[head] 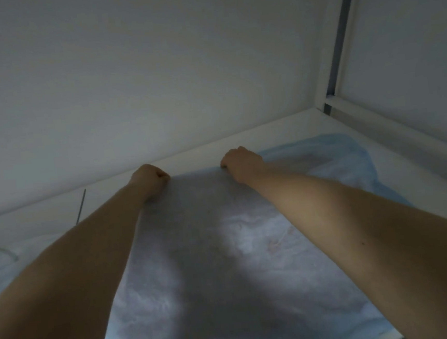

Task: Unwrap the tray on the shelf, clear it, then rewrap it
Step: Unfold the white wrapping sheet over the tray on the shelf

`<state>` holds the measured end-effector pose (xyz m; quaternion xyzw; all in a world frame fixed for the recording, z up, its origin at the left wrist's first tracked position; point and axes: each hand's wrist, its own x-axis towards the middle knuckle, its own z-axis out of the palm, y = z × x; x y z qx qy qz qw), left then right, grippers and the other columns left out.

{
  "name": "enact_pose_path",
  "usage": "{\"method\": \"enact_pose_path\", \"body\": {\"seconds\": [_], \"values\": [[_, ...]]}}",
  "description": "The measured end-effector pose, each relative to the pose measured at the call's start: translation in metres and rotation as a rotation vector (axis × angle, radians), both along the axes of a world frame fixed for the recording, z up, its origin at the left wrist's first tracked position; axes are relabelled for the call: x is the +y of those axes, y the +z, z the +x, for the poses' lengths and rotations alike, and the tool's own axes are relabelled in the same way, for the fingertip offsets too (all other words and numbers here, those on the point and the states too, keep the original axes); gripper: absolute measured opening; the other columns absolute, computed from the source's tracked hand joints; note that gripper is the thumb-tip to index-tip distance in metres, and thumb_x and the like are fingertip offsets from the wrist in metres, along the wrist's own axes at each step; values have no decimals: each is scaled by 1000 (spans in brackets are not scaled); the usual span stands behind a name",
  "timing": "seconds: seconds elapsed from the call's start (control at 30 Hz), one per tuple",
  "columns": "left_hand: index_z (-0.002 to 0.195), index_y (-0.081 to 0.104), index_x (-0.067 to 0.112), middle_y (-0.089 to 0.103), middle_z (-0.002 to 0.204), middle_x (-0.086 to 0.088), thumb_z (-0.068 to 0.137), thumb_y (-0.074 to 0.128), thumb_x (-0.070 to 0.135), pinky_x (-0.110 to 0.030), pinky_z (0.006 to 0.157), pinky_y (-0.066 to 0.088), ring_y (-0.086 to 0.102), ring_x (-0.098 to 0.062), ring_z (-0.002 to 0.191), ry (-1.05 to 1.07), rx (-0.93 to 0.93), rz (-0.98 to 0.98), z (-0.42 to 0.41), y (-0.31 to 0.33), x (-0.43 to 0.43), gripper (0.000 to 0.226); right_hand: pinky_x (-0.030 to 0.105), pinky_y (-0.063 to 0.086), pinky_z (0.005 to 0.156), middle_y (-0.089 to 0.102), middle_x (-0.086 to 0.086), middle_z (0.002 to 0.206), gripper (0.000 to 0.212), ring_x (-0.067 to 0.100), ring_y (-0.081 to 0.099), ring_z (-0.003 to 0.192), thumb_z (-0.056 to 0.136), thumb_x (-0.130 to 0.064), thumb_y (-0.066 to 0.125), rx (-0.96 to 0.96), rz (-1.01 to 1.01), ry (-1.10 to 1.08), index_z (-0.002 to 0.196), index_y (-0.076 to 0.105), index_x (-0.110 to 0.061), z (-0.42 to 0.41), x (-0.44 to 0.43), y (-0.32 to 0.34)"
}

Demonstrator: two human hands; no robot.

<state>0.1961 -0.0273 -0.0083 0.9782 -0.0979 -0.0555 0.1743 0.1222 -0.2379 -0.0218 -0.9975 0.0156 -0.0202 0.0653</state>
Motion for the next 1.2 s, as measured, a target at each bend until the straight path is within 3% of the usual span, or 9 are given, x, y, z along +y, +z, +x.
{"method": "enact_pose_path", "body": {"seconds": [0.13, 0.23, 0.43, 0.7, 0.77, 0.83, 0.93, 1.07, 1.2], "values": [[84, 72, 7, 66, 91, -16, 90, 59, 15, -30, 83, 46, 63, -32, 103, -2, -42, -38, -1, 2, 1, 17, 39, 40, 98, 53, 14, 126, 33, 32, 46, 121, 94, -6, 42, -64, 30, -51, 124, 57, -8, 4, 4, -2], [98, 70, -3, 66, 109, -22, 94, 49, 17, -35, 87, 46, 60, -35, 104, -22, -107, 4, -3, 0, -2, 29, 38, 35, 101, 54, 12, 127, 33, 31, 45, 123, 96, -9, 40, -92, 24, -92, 126, 53, -10, 7, 9, 0], [118, 57, 7, 57, 126, -19, 100, 36, 21, -40, 98, 37, 51, -35, 118, -2, -272, -15, -9, 9, -9, 31, 41, 28, 103, 53, 15, 129, 31, 33, 45, 123, 100, -19, 30, 12, 128, -134, 124, 45, -8, 11, 19, 5], [86, 73, 13, 69, 89, -8, 93, 46, 39, -31, 78, 46, 64, -28, 93, 115, -257, -186, -15, 22, 6, 37, 38, 28, 103, 62, 3, 121, 27, 28, 46, 120, 90, -20, 50, -44, 122, -84, 111, 67, -22, 14, 20, 22], [100, 72, 13, 70, 101, -9, 90, 55, 34, -35, 88, 49, 64, -28, 101, 127, -189, -160, -8, 20, 10, 30, 34, 36, 100, 67, 4, 114, 25, 26, 56, 114, 84, -16, 56, -28, 223, -63, 104, 71, -19, 11, 20, 27], [128, 59, 17, 61, 127, -9, 86, 63, 36, -36, 105, 41, 53, -30, 121, 66, -76, -15, -5, 17, 12, 46, 29, 46, 85, 69, 7, 101, 20, 24, 62, 99, 81, -18, 61, 10, 344, -54, 96, 72, -12, 8, 19, 30], [138, 48, 11, 47, 143, -14, 92, 57, 32, -33, 110, 33, 42, -32, 132, -9, 80, 8, -5, 8, 7, 51, 26, 39, 62, 56, 4, 75, 24, 21, 55, 76, 85, -30, 58, 59, 444, -72, 71, 62, -11, 8, 18, 30], [107, 71, 8, 67, 110, -18, 93, 58, 21, -29, 83, 42, 59, -33, 112, -26, -39, -31, -7, 6, 6, 23, 31, 45, 94, 61, 6, 123, 48, 23, 57, 113, 85, -41, 64, 100, 318, 5, 122, 63, -11, 9, 19, 26], [107, 72, 4, 69, 110, -19, 91, 61, 20, -33, 83, 46, 62, -34, 105, 21, -144, -42, -6, 8, 11, 25, 30, 50, 88, 69, 6, 112, 26, 22, 63, 105, 84, -24, 66, 94, 308, 37, 106, 73, -13, 10, 23, 25]]}}
